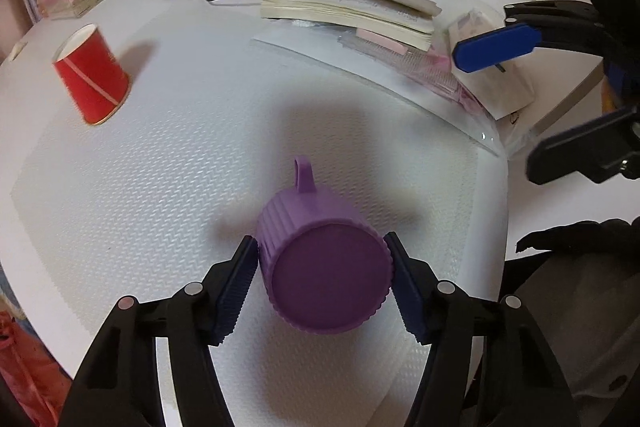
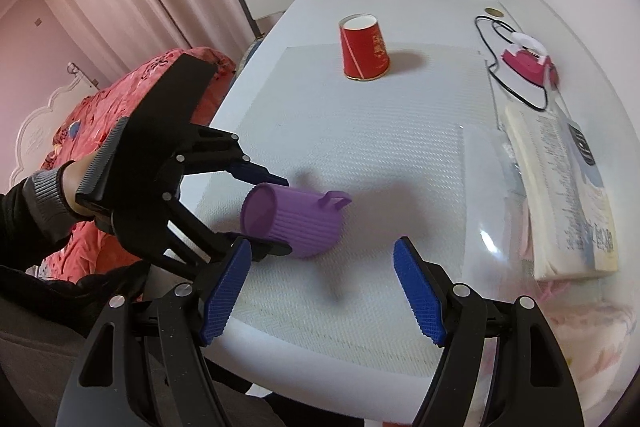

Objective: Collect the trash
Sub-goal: 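Grasp the purple mug with the left tool while the right tool grasps the red cup, then carry the purple mug and red cup down over the orange bin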

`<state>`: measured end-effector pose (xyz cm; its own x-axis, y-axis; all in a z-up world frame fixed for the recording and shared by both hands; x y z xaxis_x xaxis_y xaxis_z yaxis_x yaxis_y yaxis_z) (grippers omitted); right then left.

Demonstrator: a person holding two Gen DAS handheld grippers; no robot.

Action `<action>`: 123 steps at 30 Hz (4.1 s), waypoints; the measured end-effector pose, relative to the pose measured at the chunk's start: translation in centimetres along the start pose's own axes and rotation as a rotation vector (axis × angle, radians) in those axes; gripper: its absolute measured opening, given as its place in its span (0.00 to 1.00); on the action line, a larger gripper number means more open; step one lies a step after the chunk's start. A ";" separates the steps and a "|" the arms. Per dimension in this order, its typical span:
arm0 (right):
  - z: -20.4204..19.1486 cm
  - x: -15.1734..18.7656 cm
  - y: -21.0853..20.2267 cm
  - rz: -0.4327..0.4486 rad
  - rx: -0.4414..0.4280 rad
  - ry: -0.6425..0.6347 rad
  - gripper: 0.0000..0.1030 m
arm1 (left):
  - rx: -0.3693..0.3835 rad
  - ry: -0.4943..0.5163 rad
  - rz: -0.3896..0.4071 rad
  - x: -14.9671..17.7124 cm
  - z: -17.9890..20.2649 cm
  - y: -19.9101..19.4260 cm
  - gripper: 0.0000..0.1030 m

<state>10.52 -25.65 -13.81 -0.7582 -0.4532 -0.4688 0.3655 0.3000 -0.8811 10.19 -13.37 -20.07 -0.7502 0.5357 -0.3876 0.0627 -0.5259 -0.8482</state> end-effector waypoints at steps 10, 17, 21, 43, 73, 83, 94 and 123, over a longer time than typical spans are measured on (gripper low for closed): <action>-2.7 -5.0 2.2 0.007 -0.050 -0.065 0.71 | -0.054 -0.056 0.029 1.6 -2.8 -4.3 0.63; -4.1 -10.0 4.6 0.021 -0.073 -0.094 0.71 | -0.099 -0.084 0.047 1.4 -6.5 -7.1 0.63; -4.1 -12.9 6.5 0.021 -0.066 -0.091 0.71 | -0.106 -0.087 0.049 0.5 -8.8 -7.9 0.63; 0.3 -22.2 16.4 -0.013 0.036 -0.022 0.71 | -0.051 -0.083 0.055 -3.7 -16.9 -7.8 0.63; -3.6 -19.3 10.2 0.086 -0.001 -0.134 0.53 | -0.126 -0.131 0.110 -0.2 -12.9 -11.6 0.62; -7.4 -15.2 5.6 0.106 -0.052 -0.245 0.53 | -0.190 -0.188 0.129 4.1 -8.0 -13.3 0.62; -16.8 -13.8 4.3 0.110 -0.171 -0.438 0.53 | -0.288 -0.341 0.169 11.4 -4.8 -16.5 0.62; -45.1 -9.6 26.0 -0.213 -0.281 -0.689 0.54 | -0.209 -0.700 0.201 33.9 -17.4 -14.7 0.62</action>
<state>2.98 24.36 -29.39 -0.2557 -0.9174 -0.3048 0.0288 0.3080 -0.9510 -4.71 23.98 -27.00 -0.9494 -0.1390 -0.2816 0.3139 -0.3957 -0.8631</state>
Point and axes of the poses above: each gripper's, at about its wrist camera, not at the fingertips, and y roughly the way its jaws point, z to its right, x to its underside, the point moved 1 cm from there along y, roughly the way its jaws point, and after that the axes turned 15 degrees about x, right-handed, at the moved point
